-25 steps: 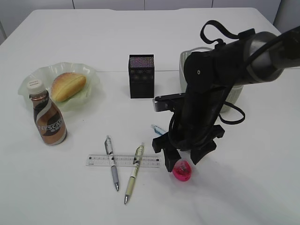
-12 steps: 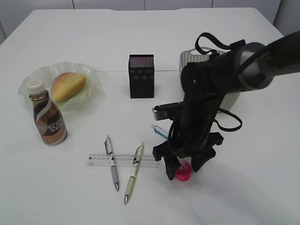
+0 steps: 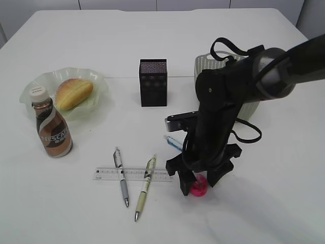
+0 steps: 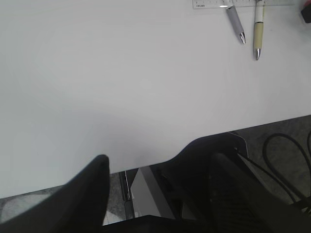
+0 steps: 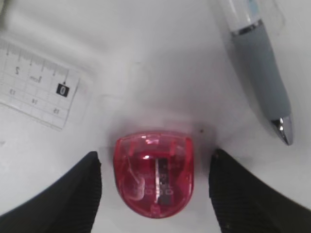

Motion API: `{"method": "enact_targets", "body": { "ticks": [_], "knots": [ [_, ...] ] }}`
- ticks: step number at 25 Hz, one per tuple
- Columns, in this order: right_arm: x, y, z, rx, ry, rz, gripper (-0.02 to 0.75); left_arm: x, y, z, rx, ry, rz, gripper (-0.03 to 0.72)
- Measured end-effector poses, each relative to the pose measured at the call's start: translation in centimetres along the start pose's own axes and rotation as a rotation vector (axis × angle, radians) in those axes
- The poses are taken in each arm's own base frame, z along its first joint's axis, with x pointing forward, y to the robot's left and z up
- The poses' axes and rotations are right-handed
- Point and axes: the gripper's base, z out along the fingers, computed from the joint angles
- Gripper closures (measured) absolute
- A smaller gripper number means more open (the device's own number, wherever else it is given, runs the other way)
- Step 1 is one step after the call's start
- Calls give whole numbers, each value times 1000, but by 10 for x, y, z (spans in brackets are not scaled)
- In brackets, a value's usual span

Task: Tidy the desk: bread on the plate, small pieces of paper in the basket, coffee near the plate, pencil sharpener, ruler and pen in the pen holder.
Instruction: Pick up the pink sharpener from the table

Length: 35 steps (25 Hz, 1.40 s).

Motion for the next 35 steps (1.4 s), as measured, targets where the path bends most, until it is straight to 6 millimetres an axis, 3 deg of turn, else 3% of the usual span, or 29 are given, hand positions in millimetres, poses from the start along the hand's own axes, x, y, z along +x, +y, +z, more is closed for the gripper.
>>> {"method": "enact_targets", "body": {
  "ticks": [9,22,29,35],
  "knots": [
    [-2,-1,3,10,5,-7,425,0,0,0,0,0,0,221],
    [2,1,0,8,132,-5,435,0,0,0,2,0,-1,237],
    [-15,7,-37,2,33,-30,436,0,0,0,2,0,-1,239],
    [-18,10,-102,34,-291,-90,436,0,0,0,2,0,-1,239]
  ]
}}
